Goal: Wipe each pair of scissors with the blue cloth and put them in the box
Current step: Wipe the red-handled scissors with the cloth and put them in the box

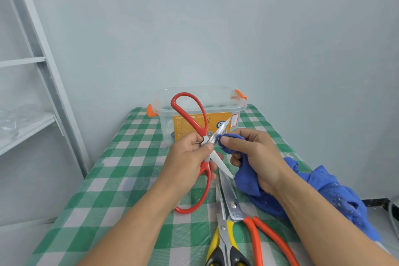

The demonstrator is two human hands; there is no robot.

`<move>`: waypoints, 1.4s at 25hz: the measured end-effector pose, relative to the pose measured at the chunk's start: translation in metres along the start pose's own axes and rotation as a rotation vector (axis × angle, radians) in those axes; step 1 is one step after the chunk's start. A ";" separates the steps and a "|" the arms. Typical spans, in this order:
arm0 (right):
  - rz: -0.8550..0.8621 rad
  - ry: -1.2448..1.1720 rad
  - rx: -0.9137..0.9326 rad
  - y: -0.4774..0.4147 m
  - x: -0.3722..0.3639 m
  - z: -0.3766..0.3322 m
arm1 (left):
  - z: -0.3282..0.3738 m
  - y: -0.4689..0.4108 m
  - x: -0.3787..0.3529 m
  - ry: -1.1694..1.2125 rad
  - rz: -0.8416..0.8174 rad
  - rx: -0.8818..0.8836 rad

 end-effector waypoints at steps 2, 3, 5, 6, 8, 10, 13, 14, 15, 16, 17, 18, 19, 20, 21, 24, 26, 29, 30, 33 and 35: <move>-0.003 0.043 0.014 0.000 -0.001 0.001 | 0.000 -0.001 0.000 -0.008 0.004 0.005; 0.004 0.052 0.018 -0.001 -0.002 0.002 | 0.000 -0.001 -0.001 -0.006 0.002 0.009; 0.030 0.063 0.015 -0.001 -0.003 0.001 | -0.001 -0.001 -0.002 -0.004 -0.011 0.007; 0.049 0.070 0.011 -0.001 -0.003 0.001 | -0.002 0.000 -0.003 -0.008 -0.020 -0.001; 0.071 0.073 0.011 0.000 -0.004 -0.001 | -0.002 0.000 -0.003 -0.032 -0.034 -0.020; 0.104 0.044 0.015 -0.001 -0.004 -0.002 | -0.001 0.001 -0.003 -0.045 -0.034 -0.030; 0.169 -0.030 0.014 -0.003 0.001 -0.003 | 0.000 0.001 -0.004 -0.063 -0.023 -0.035; 0.185 -0.049 0.014 -0.003 0.002 -0.004 | 0.000 0.001 -0.005 -0.072 -0.026 -0.039; 0.201 -0.060 0.016 -0.003 0.004 -0.004 | 0.000 0.001 -0.005 -0.075 -0.033 -0.039; 0.219 -0.063 0.023 -0.004 0.005 -0.004 | 0.000 0.001 -0.005 -0.071 -0.038 -0.035; 0.233 -0.061 0.032 -0.005 0.007 -0.004 | -0.001 0.001 -0.005 -0.065 -0.043 -0.030; 0.245 -0.056 0.040 -0.006 0.007 -0.004 | -0.001 0.001 -0.005 -0.057 -0.044 -0.025; 0.258 -0.053 0.045 -0.006 0.007 -0.005 | -0.001 0.002 -0.005 -0.049 -0.045 -0.018; 0.272 -0.055 0.054 -0.007 0.007 -0.005 | -0.001 0.002 -0.005 -0.039 -0.046 -0.013; 0.286 -0.070 0.067 -0.007 0.007 -0.005 | -0.002 0.003 -0.005 -0.029 -0.048 -0.010; 0.308 -0.208 0.113 -0.009 0.009 -0.010 | -0.002 0.003 -0.006 -0.012 -0.052 -0.003; 0.282 -0.281 0.104 -0.009 0.009 -0.013 | -0.002 0.002 -0.006 -0.005 -0.050 0.001; 0.217 -0.257 0.054 -0.007 0.007 -0.011 | -0.002 0.003 -0.006 0.016 -0.040 0.010; 0.193 -0.221 0.036 -0.007 0.006 -0.010 | -0.001 0.003 -0.005 0.022 -0.037 0.014; 0.124 -0.087 -0.018 -0.003 0.001 -0.006 | -0.001 0.003 -0.005 0.057 -0.033 0.027; 0.112 -0.015 -0.026 -0.002 -0.003 -0.002 | -0.002 0.003 -0.005 0.097 -0.050 0.028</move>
Point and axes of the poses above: each hand's wrist, its own y-axis away from the middle knuckle, its own x-axis out of the back of the hand, z = x × y, the point moved 1 cm from there along -y, towards the middle knuckle, and after that the axes turned 11 degrees about -y, right-handed, at the moved point
